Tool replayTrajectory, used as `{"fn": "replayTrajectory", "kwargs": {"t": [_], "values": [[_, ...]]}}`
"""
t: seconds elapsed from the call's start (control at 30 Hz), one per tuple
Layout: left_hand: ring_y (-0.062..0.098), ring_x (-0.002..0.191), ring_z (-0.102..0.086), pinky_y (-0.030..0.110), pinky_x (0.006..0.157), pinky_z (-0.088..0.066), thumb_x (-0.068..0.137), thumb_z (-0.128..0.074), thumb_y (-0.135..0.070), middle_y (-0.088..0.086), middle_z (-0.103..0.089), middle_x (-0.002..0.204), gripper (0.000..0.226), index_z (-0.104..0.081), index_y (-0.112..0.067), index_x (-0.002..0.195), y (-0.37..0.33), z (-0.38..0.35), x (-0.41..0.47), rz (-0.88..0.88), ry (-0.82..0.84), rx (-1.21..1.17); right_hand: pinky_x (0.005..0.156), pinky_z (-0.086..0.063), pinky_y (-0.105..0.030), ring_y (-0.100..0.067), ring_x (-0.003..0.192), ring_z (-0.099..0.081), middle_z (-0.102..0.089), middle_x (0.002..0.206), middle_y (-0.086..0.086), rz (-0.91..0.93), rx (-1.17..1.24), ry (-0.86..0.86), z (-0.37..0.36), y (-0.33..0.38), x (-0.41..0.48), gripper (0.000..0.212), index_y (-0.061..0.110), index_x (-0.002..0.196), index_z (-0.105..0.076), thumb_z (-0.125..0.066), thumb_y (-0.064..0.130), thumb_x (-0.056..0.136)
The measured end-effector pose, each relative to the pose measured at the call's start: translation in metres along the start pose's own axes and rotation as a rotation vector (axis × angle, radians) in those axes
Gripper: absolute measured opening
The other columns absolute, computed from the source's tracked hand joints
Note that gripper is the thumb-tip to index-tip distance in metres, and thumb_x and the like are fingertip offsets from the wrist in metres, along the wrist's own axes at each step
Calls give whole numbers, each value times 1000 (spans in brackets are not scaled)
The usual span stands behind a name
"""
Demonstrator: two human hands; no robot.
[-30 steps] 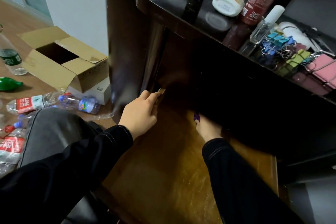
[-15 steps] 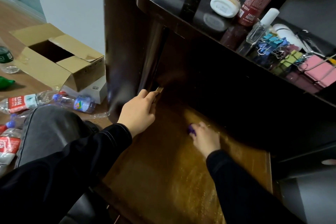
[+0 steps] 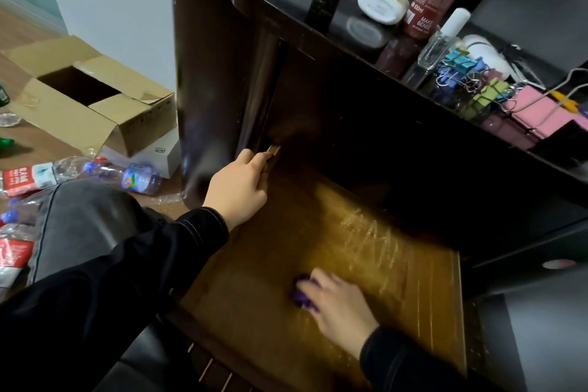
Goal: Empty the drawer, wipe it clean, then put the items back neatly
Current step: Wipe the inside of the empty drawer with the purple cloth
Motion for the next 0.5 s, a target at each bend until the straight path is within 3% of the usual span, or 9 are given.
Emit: {"fn": "replayTrajectory", "kwargs": {"t": [0.07,0.13,0.23,0.33,0.5], "values": [[27,90,-62,40,72,-54,98,-50,-23,0,-53,113,48,-46,-21,145,0,0,0,1,0,5,76,-57,-32,-16,97,-58,-51,119,8,69,-2,35,-2,9,-5,36,32,130,-50,-62,35,95],[27,90,-62,40,73,-54,98,-50,-23,0,-53,114,48,-45,-21,146,1,-1,-1,0,5,4,80,-54,-28,-11,98,-57,-51,119,11,22,-1,23,7,-7,10,35,36,129,-51,-61,39,96],[27,91,-62,41,74,-54,98,-49,-23,0,-53,115,48,-45,-22,146,2,-1,0,-3,3,1,79,-53,-26,-11,92,-60,-54,117,10,-204,-30,-71,29,-64,56,29,33,124,-55,-61,39,97],[28,92,-62,41,75,-54,98,-50,-22,1,-53,116,48,-45,-22,146,2,-1,1,0,3,0,76,-54,-35,-22,97,-64,-58,116,3,-411,-47,-115,49,-110,97,25,28,119,-57,-61,40,97],[31,94,-63,44,77,-54,97,-50,-21,3,-54,116,48,-46,-21,145,-1,1,2,5,7,7,66,-41,-28,-21,92,-61,-54,112,5,-370,-79,-46,51,-96,92,26,29,118,-54,-64,40,96]]}}
Point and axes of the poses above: each hand's wrist, its own x-axis towards the middle knuckle, its own z-axis out of the back of the hand, y = z × x, the point moved 7 cm from there along x, towards the middle knuckle
